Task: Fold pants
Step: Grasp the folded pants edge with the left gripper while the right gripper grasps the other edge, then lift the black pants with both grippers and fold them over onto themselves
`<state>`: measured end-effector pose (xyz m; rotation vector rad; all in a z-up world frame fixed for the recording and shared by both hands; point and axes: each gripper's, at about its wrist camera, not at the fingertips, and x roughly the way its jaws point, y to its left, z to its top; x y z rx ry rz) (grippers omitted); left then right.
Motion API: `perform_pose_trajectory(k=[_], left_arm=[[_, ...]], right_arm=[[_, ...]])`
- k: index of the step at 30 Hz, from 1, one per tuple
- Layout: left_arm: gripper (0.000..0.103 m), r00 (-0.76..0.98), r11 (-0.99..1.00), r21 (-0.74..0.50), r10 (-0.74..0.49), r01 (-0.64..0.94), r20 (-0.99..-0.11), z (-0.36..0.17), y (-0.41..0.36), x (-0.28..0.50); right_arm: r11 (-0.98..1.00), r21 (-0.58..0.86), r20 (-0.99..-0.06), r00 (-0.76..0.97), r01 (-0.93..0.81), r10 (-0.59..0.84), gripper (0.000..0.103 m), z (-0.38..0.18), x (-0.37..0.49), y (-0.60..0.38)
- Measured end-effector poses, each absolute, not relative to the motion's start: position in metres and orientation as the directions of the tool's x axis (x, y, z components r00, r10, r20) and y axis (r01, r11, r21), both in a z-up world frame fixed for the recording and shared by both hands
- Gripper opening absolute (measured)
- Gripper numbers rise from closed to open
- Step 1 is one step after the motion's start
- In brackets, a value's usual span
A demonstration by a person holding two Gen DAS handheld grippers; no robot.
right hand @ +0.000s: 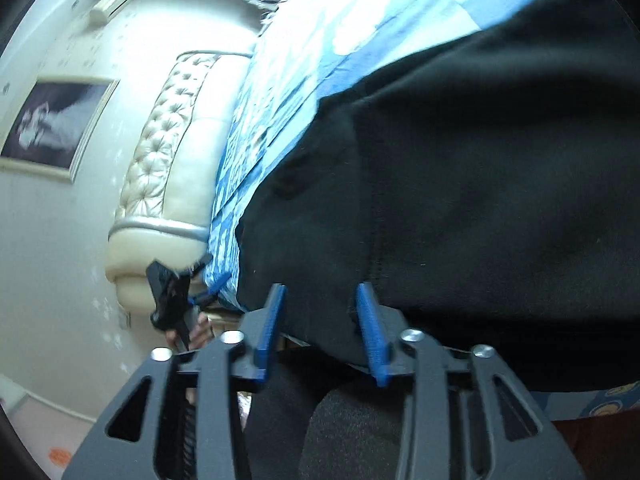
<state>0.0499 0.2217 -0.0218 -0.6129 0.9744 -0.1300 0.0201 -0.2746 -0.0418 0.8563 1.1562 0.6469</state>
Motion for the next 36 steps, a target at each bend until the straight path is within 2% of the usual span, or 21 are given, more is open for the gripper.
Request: perform_pose_trajectory(k=[4, 5, 9, 12, 18, 25, 28, 29, 30, 31, 32, 36], left_arm=[[0.098, 0.557, 0.756, -0.647, -0.495, -0.103, -0.667, -0.03, 0.239, 0.078], [0.098, 0.55, 0.743, -0.663, -0.517, -0.092, -0.656, -0.033, 0.24, 0.085], [0.098, 0.517, 0.75, -0.658, -0.537, -0.07, -0.667, -0.049, 0.238, 0.121], [0.098, 0.508, 0.718, -0.694, -0.579, -0.054, -0.638, -0.061, 0.239, 0.134], [0.097, 0.478, 0.596, -0.8, -0.724, 0.069, -0.498, -0.069, 0.23, 0.117], [0.087, 0.427, 0.538, -0.837, -0.784, 0.105, -0.45, -0.073, 0.203, 0.079], [0.067, 0.428, 0.576, -0.816, -0.751, 0.053, -0.502, -0.077, 0.197, 0.081], [0.052, 0.423, 0.588, -0.808, -0.741, 0.034, -0.521, -0.08, 0.196, 0.082], [0.034, 0.412, 0.603, -0.798, -0.729, 0.007, -0.547, -0.084, 0.195, 0.084], [0.026, 0.399, 0.616, -0.787, -0.718, -0.018, -0.571, -0.087, 0.193, 0.086], [0.022, 0.391, 0.617, -0.786, -0.716, -0.033, -0.578, -0.09, 0.192, 0.087], [0.017, 0.403, 0.654, -0.755, -0.68, -0.042, -0.612, -0.08, 0.186, 0.086]], right_arm=[[0.535, 0.845, -0.511, 0.268, -0.019, 0.817, 0.051, -0.045, 0.02, -0.266], [0.536, 0.844, -0.513, 0.267, -0.016, 0.816, 0.055, -0.046, 0.02, -0.264], [0.505, 0.863, -0.488, 0.264, 0.005, 0.832, 0.059, -0.053, 0.022, -0.259], [0.465, 0.885, -0.454, 0.265, 0.021, 0.851, 0.06, -0.06, 0.023, -0.262], [0.43, 0.902, -0.421, 0.258, 0.02, 0.87, 0.064, -0.063, 0.024, -0.263], [0.424, 0.906, -0.412, 0.256, 0.01, 0.874, 0.066, -0.063, 0.025, -0.262], [0.424, 0.905, -0.411, 0.259, 0.007, 0.874, 0.067, -0.062, 0.025, -0.261], [0.424, 0.906, -0.411, 0.259, 0.007, 0.874, 0.069, -0.061, 0.025, -0.26], [0.426, 0.905, -0.413, 0.257, 0.005, 0.874, 0.071, -0.059, 0.024, -0.258], [0.433, 0.902, -0.419, 0.253, 0.002, 0.872, 0.072, -0.058, 0.024, -0.257], [0.442, 0.897, -0.428, 0.25, 0.0, 0.869, 0.074, -0.056, 0.024, -0.255], [0.503, 0.864, -0.483, 0.256, -0.012, 0.837, 0.076, -0.046, 0.022, -0.251]])
